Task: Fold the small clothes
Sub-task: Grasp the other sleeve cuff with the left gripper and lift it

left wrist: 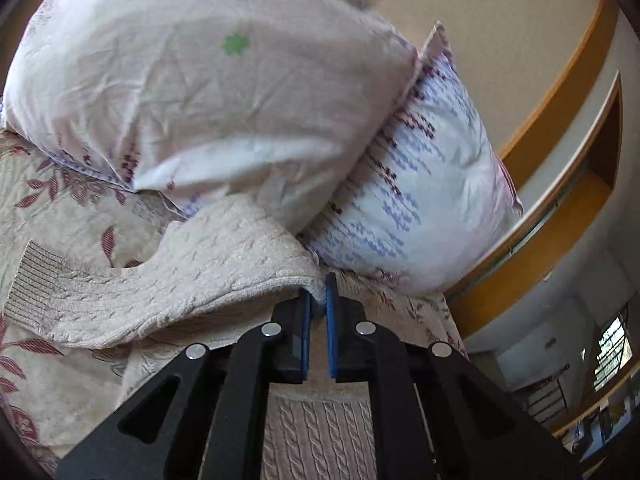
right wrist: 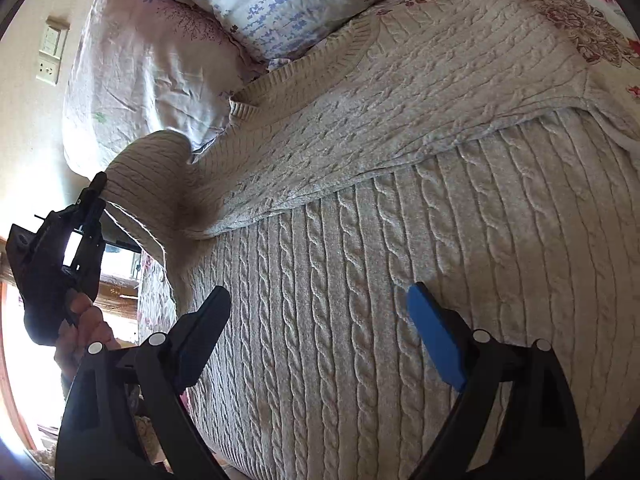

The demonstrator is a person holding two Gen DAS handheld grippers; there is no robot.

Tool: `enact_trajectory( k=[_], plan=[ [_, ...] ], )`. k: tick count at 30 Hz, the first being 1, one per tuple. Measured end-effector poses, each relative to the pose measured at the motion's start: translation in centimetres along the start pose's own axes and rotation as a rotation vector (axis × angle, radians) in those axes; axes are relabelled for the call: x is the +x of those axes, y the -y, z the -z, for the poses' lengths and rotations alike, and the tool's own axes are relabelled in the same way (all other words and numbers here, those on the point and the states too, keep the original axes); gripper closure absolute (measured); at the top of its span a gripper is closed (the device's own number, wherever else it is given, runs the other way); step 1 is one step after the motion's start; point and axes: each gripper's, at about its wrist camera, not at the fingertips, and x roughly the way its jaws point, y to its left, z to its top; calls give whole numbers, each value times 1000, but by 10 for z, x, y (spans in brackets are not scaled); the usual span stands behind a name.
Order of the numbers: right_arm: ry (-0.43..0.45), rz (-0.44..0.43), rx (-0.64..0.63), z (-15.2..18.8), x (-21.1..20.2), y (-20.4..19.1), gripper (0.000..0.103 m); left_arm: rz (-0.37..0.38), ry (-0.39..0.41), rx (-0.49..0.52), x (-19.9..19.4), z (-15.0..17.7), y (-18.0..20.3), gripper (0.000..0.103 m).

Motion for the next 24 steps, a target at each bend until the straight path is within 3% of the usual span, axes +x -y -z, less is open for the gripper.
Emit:
enact_trajectory(
  k=[5, 12, 15, 19, 24],
  plan=[
    [12, 9, 18, 3, -7, 7, 11, -5, -70, -38, 22, 23, -2, 97],
    [10, 17, 15, 4, -8, 7, 11, 3, -53, -77, 25, 25, 1, 97],
    [8, 16, 13, 3, -7, 7, 10, -45, -123, -7, 41, 41, 8, 96],
    [8, 14, 16, 3, -8, 7, 10, -90, -207, 7, 56, 69, 5, 95],
    [8, 14, 15, 2, -8, 7, 10, -134, -267, 26, 66, 87, 1, 84]
  ],
)
